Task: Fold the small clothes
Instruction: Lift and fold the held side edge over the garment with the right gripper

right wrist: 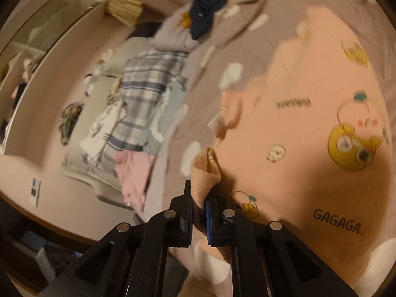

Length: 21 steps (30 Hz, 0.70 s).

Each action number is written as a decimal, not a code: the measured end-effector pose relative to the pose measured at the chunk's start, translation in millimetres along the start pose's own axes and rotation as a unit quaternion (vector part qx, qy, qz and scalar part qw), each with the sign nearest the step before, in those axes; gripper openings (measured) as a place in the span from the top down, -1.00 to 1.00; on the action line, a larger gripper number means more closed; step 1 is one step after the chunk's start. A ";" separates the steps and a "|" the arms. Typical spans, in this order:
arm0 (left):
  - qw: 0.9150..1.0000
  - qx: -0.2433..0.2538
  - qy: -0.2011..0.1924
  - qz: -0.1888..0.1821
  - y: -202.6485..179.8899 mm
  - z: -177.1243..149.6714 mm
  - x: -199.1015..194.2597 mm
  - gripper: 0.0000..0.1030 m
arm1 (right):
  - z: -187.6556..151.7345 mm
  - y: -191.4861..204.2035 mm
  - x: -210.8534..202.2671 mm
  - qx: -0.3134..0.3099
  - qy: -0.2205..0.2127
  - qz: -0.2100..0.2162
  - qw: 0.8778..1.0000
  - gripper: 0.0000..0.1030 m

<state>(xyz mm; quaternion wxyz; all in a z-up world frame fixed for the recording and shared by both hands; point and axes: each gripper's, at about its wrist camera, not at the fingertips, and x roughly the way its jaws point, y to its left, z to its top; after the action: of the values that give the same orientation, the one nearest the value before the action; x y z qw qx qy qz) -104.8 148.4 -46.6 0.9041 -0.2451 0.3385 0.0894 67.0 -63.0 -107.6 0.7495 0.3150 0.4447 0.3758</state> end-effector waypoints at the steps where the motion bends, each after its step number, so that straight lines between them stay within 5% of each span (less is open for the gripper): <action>1: 1.000 -0.002 -0.002 -0.001 0.4 0.5 -1.0 -0.82 | 0.1 6.5 -0.8 -0.021 0.005 -0.002 1.000 0.81; 8: 1.000 -0.007 0.002 -0.014 -4.4 1.3 0.7 -0.83 | -37.2 8.5 19.6 -0.107 0.124 -0.038 0.986 0.78; 13: 1.000 -0.003 0.005 -0.012 -6.0 0.8 2.4 -0.83 | -33.5 17.9 -2.6 -0.144 0.137 -0.015 0.980 0.78; 15: 1.000 -0.007 0.005 -0.017 -4.4 1.1 2.3 -0.83 | -27.6 23.5 -9.7 -0.154 0.132 -0.030 0.979 0.56; 17: 1.000 -0.012 0.007 -0.020 -3.1 1.0 2.6 -0.83 | -11.0 28.5 -19.7 -0.158 0.102 -0.047 0.981 0.06; 21: 1.000 -0.004 0.010 -0.016 -4.4 -0.7 4.5 -0.83 | 41.6 26.4 -17.6 -0.117 0.036 -0.080 0.989 -0.06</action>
<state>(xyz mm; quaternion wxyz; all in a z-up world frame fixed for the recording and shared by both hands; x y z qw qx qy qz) -100.4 144.2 -48.4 0.9008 -0.2551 0.3436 0.0739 91.4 -69.9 -61.8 0.7924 0.1743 0.4483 0.3752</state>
